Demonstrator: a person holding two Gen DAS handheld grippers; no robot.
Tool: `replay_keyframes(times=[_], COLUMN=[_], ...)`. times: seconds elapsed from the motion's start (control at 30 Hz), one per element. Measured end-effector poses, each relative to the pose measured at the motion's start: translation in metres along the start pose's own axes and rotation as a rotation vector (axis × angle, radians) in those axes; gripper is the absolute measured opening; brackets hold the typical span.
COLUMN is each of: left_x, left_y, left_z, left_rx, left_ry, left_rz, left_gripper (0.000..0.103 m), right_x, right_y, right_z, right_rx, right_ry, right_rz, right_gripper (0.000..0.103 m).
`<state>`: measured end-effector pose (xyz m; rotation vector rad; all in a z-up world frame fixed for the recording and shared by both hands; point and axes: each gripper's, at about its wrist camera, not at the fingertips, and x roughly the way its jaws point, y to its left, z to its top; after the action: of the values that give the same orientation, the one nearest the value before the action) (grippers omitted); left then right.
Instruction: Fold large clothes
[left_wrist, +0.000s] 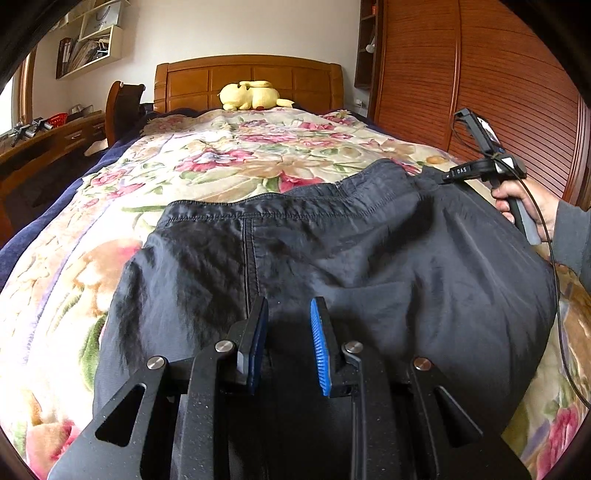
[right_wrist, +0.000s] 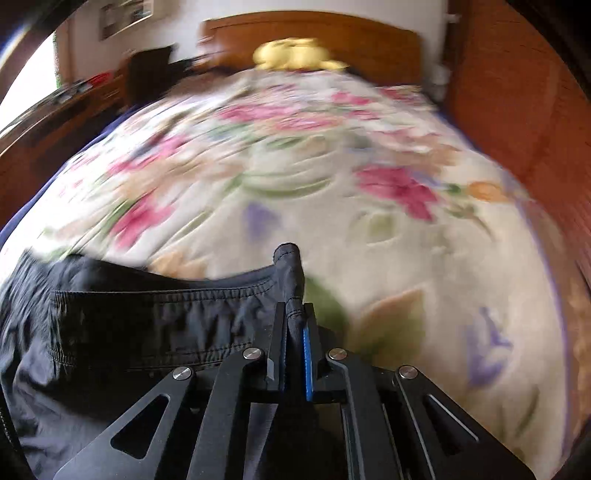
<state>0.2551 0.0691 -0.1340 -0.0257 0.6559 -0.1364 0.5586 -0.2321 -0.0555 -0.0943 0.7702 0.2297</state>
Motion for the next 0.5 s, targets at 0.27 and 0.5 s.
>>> replay_keyframes(times=[0.27,0.5], left_x=[-0.003,-0.006], left_y=[0.0,0.006], left_z=[-0.001,0.001], left_rx=[-0.002,-0.026], left_ry=[-0.01,-0.025], left_rz=[-0.007,-0.016], left_gripper=[0.025,0.025], right_x=[-0.023,-0.041], right_y=[0.047,0.136], right_z=[-0.001,-0.036], right_rx=[-0.092,-0.263], right_ry=[0.003,0.03], right_rz=[-0.056,0.157], right_gripper=[0.048,0.049])
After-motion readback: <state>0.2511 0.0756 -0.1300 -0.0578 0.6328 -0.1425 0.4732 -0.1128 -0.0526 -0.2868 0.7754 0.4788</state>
